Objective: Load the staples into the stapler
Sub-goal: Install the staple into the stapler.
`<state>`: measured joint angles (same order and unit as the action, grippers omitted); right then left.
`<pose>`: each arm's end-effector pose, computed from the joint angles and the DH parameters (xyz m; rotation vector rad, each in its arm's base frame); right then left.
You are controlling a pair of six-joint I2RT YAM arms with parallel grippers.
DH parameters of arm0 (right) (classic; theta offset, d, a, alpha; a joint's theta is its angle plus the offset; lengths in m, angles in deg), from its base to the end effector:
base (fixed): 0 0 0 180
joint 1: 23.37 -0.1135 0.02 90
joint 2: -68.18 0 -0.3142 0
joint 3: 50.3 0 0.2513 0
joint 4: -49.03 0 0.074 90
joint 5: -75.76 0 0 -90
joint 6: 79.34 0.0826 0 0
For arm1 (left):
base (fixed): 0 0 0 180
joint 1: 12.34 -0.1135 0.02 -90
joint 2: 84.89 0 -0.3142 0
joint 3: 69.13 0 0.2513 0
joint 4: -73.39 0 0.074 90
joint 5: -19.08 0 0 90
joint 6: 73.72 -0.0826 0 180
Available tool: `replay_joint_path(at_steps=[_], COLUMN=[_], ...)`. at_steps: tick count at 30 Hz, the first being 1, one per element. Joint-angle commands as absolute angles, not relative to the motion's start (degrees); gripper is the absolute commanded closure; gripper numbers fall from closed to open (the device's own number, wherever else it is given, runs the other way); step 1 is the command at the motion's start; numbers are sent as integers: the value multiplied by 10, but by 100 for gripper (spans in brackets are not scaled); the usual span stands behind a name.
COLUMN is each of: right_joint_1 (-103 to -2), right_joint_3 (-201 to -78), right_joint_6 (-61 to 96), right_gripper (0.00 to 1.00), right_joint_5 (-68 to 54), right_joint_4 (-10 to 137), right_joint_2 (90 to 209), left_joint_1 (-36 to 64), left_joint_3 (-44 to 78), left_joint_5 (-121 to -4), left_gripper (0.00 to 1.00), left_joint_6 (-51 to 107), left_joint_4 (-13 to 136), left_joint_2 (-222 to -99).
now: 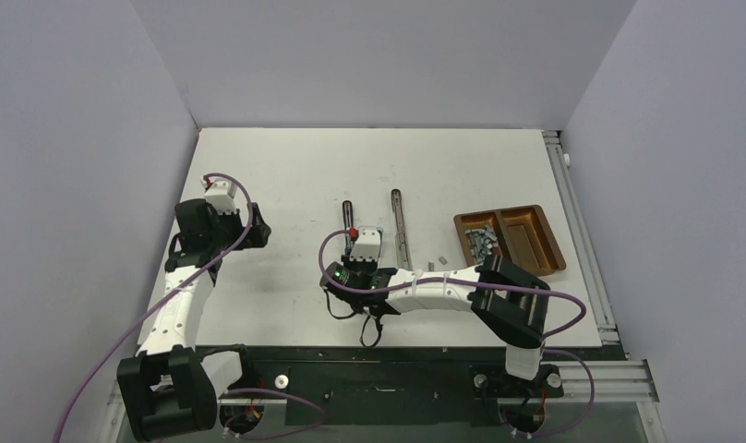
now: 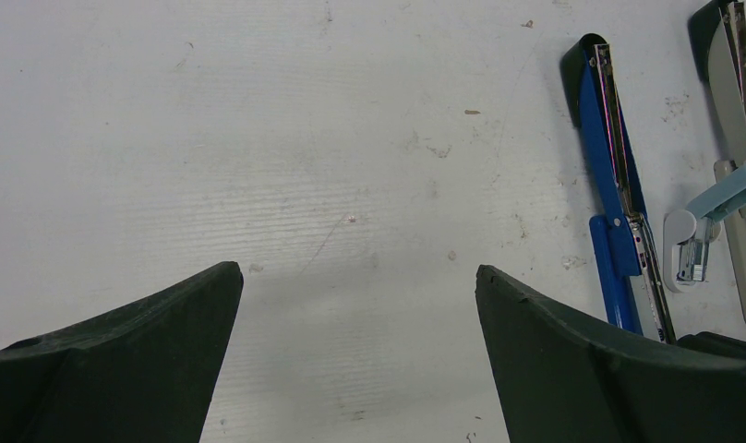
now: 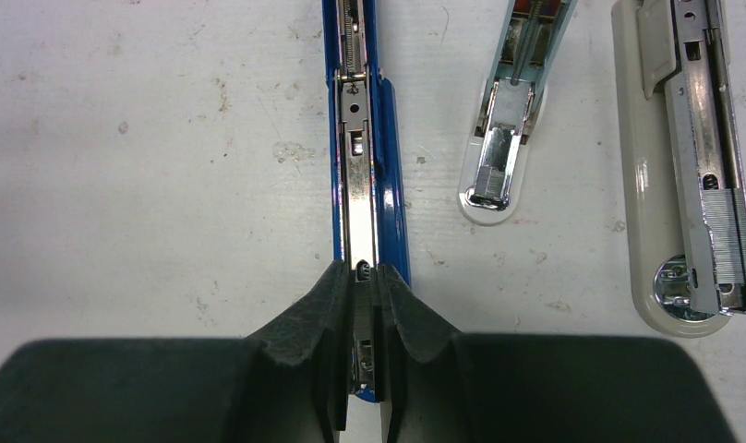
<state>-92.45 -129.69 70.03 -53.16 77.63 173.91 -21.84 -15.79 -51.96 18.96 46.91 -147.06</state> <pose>0.1948 0.3643 0.1913 0.0602 2.2777 0.2962 0.2468 0.0141 0.2649 -0.0436 2.1632 -0.2930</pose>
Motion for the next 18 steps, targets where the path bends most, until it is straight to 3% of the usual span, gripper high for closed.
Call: replay_joint_path(at_steps=[1,18], right_joint_1=[-924,-922], right_joint_3=[-1296,-1296], right_joint_6=[707,704], right_gripper=[91,91], right_joint_5=[-536,-526], right_joint_4=[758,753], right_joint_2=[1729,1735], left_joint_1=[-222,-222], left_joint_3=[-144,-145], left_joint_5=[-506,-505], left_gripper=[4,4], left_joint_6=[190,191], left_joint_4=[490,489], left_joint_2=[-1466,-1465])
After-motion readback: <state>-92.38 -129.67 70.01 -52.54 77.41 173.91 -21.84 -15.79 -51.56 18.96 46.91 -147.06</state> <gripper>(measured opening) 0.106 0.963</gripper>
